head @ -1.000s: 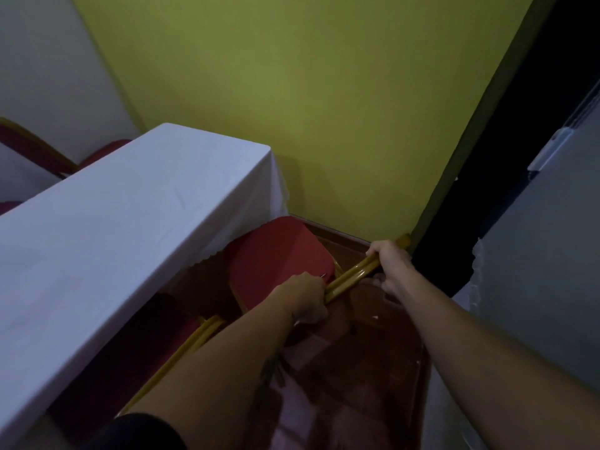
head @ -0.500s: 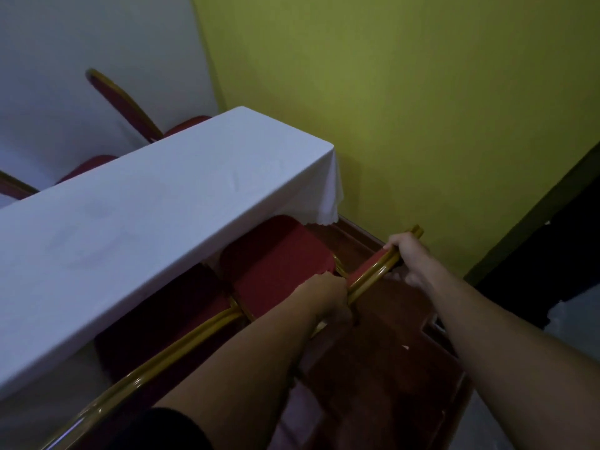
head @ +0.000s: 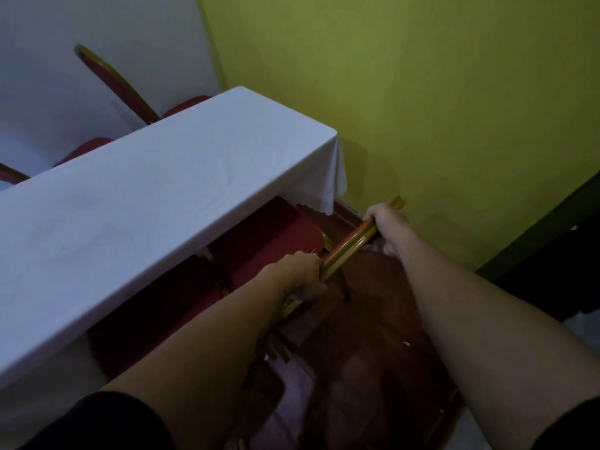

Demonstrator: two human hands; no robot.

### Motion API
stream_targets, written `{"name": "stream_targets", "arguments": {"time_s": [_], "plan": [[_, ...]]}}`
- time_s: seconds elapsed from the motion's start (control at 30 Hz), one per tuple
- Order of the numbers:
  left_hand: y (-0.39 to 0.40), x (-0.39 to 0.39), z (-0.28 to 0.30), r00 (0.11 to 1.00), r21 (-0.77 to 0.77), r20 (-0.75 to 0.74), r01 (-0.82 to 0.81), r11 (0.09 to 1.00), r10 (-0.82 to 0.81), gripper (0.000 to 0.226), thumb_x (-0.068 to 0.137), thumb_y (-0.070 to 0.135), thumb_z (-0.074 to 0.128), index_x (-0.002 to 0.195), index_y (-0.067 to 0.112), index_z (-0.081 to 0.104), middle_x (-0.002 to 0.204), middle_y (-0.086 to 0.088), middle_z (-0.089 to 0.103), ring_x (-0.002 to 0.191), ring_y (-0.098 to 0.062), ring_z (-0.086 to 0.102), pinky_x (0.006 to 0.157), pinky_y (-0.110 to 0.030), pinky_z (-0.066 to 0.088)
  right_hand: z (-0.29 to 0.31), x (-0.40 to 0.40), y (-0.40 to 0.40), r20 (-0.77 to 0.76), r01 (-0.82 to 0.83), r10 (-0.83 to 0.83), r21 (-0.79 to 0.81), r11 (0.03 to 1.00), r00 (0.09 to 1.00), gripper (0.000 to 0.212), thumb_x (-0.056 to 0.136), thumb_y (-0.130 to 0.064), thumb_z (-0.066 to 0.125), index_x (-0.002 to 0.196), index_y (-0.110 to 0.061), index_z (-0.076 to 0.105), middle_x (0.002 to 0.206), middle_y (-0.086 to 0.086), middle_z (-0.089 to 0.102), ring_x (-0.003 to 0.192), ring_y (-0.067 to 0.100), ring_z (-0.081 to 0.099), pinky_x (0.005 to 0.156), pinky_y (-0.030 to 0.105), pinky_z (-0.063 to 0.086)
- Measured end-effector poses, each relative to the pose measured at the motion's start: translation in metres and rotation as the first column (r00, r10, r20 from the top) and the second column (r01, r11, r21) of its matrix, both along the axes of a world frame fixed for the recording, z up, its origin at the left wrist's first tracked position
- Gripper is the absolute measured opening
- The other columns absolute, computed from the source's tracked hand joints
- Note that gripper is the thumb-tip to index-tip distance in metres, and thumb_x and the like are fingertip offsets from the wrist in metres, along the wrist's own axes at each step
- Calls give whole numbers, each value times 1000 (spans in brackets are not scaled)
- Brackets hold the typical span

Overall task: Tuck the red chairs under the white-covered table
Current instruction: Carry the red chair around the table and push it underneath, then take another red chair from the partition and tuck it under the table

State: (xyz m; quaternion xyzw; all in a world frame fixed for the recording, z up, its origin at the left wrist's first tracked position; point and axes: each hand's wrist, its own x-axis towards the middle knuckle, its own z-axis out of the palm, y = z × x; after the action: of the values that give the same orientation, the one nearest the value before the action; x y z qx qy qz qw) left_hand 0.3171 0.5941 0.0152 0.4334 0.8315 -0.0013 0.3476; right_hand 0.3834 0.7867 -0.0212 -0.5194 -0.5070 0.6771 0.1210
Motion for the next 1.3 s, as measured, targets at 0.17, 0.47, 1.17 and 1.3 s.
{"name": "stream_targets", "arguments": {"time_s": [0.17,0.47,1.17,1.3], "plan": [[10,-15,-7,1000,23,-20,-22,999,22,38,92,38,60,125,20,62,109,-6,65,96,-25,66,89,-43,57,-2,-19,11,-8,21,-21,19,1000,1000,46,76,-7,58,121,2,54,76,11,61,57,26,66,41,38,55],[24,-28,-13,998,15,-12,-65,998,65,36,92,38,59,124,23,60,103,-3,64,91,-23,65,86,-42,57,5,-33,14,-24,56,-54,77,995,998,66,69,-8,57,133,2,43,84,14,62,54,25,67,40,42,55],[-212,-99,53,907,231,-67,-392,890,417,44,90,17,52,132,24,63,136,-7,63,123,-27,59,100,-30,45,96,-82,-118,621,-595,176,572,564,764,89,71,-39,64,150,-14,33,156,23,27,139,45,34,109,56,37],[-305,-140,68,866,264,-45,-470,842,498,44,90,15,51,132,25,63,131,-7,66,120,-25,60,103,-35,47,111,-129,-208,604,-674,315,575,463,732,70,80,-36,58,143,-11,40,148,21,34,134,43,40,104,52,44]]}}
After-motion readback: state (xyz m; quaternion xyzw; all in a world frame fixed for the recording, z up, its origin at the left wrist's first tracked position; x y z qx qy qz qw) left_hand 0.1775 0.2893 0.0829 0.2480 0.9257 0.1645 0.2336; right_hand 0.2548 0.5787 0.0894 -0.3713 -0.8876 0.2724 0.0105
